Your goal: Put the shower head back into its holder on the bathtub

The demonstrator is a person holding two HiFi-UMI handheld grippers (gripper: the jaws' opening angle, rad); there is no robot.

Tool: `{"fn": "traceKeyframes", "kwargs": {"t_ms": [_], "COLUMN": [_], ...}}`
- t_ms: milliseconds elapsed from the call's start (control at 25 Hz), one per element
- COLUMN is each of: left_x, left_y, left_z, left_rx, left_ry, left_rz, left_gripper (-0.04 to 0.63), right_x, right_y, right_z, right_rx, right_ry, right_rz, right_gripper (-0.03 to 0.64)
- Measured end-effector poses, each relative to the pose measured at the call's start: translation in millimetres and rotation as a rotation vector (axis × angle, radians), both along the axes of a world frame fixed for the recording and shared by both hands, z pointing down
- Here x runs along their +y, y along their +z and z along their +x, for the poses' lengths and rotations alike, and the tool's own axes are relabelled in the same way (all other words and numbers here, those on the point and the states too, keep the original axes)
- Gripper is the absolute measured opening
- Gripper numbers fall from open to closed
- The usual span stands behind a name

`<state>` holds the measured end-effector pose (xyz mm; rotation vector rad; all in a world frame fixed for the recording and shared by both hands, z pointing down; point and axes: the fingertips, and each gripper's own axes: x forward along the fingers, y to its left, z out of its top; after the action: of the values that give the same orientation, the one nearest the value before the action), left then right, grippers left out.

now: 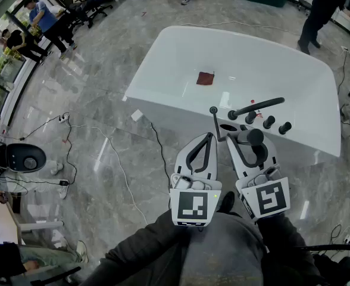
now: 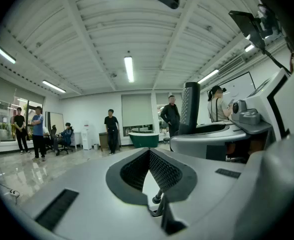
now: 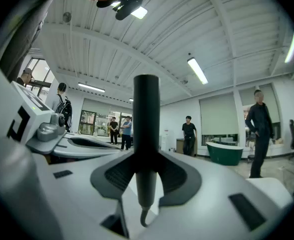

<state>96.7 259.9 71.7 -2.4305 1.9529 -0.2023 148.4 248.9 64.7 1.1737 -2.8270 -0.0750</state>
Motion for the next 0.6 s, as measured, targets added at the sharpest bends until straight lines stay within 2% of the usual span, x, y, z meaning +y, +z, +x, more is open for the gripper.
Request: {"fn": "traceKeyframes", "kwargs": {"t_ms": [600], "left_x": [-2.5], "left_y": [5.1], "left_z": [13.7], "left_rx": [-0.014], "left_ry": [-0.043], "left_rz": [-0.009], "left_gripper": [0.003], "right_x": [-1.7], "right_y": [-2.4], "right_z": [15.1], "right_rx": [-0.024], "right_ry": [-0.049], "right_rz": [0.007], "right_gripper": [0.143]}}
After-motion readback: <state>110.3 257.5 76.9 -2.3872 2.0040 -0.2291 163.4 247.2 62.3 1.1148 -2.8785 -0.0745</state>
